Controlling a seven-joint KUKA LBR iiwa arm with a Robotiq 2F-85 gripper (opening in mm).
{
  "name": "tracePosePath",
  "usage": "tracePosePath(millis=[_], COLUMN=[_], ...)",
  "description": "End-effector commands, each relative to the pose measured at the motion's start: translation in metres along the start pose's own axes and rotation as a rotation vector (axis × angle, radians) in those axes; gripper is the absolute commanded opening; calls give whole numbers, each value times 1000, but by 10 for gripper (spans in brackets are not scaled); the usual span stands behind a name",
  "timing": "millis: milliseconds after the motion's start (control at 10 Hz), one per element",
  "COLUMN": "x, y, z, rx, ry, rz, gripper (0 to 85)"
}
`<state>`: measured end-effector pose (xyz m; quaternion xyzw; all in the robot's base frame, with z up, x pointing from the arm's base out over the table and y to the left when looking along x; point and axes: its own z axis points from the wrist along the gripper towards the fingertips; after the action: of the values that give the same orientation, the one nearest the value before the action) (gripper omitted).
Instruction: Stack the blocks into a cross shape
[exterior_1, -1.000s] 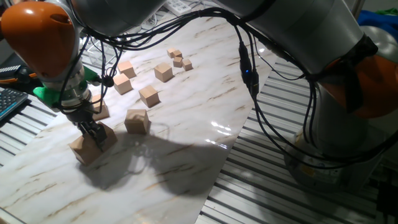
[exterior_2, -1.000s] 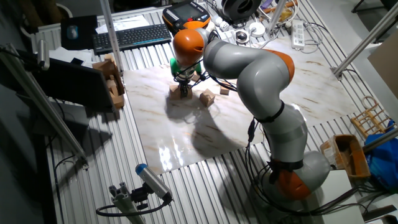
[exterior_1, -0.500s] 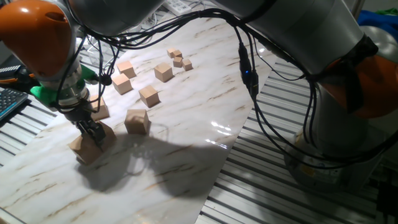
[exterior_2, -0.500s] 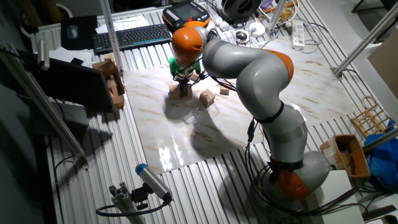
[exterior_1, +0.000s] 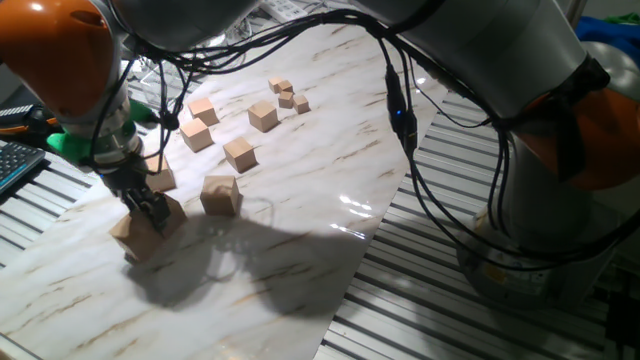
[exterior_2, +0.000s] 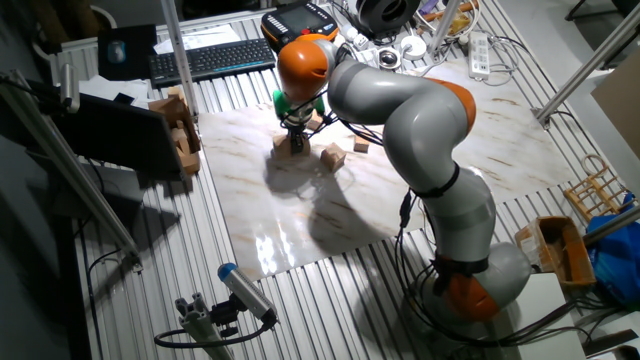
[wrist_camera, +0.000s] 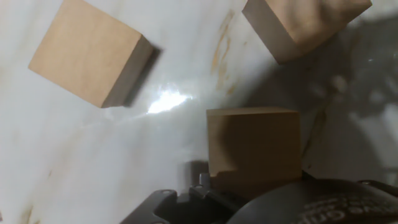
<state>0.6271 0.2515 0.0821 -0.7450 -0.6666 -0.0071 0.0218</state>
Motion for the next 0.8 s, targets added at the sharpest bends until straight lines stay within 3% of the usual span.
tracePosePath(millis=[0, 300, 500, 700], x=[-1, -10, -16, -29], y=[0, -2, 1, 4], z=[-8, -42, -53, -60], rx=[3, 16, 9, 8], ry=[1, 22, 11, 11], rz=[-26, -133, -163, -163], gripper=[0, 0, 0, 0])
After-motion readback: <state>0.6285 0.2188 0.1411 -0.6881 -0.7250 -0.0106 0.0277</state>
